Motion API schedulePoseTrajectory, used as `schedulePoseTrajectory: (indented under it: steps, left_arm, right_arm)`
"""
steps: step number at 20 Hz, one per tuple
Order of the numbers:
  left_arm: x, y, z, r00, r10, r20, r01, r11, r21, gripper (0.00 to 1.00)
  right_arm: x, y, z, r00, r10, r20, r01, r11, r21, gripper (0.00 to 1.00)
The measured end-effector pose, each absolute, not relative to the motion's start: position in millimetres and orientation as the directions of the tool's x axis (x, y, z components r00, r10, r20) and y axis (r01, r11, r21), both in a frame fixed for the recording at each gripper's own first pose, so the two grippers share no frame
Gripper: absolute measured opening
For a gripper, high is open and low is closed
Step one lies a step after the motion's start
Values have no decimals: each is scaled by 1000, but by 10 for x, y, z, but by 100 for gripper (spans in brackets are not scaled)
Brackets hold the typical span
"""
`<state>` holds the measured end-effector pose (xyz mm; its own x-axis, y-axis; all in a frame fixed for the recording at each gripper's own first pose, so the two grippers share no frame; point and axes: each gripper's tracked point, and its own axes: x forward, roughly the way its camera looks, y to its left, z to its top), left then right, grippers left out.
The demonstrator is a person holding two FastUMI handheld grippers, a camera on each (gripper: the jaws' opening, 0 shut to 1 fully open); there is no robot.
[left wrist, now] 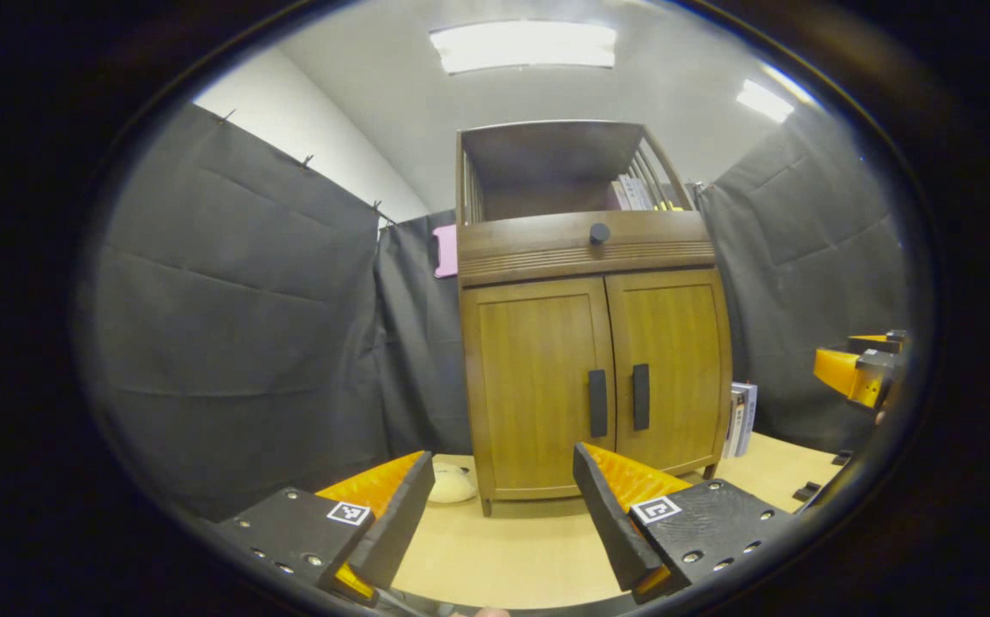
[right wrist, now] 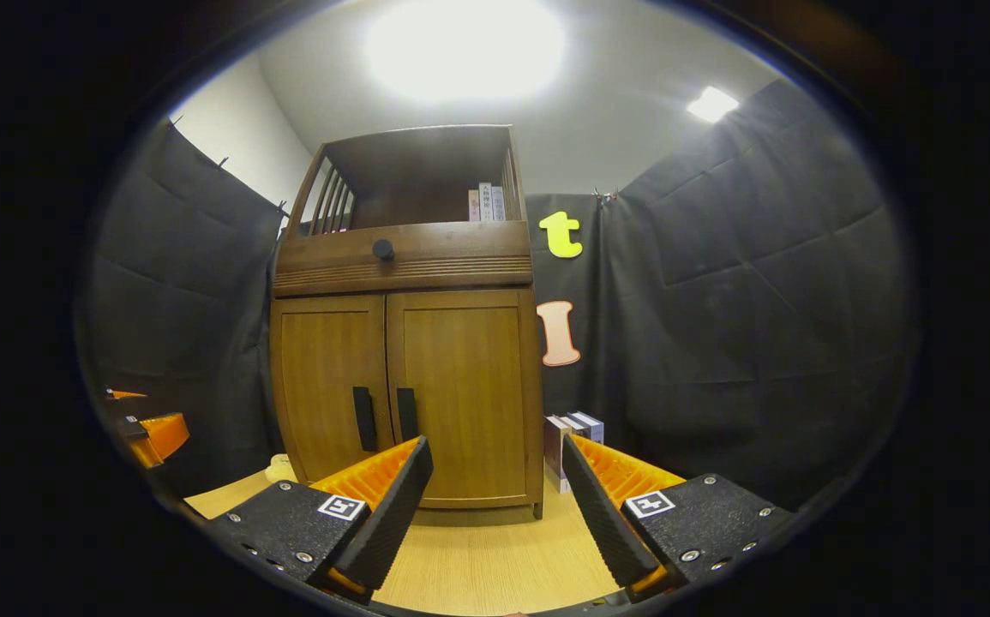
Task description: Open the right door of the double-door shoe cabinet with the right hand, and open the left door with the left hand.
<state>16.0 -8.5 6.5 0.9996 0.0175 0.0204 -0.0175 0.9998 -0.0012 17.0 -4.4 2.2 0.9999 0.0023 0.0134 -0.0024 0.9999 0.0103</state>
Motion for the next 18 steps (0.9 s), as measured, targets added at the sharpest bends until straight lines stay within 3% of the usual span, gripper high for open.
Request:
schedulePoseTrajectory:
  steps: [18]
  left_arm:
    - [344,52,31,998,64,10,-64,998,-4,94]
  right_arm:
    - [998,335,85,996,89,20,-89,996,12,93]
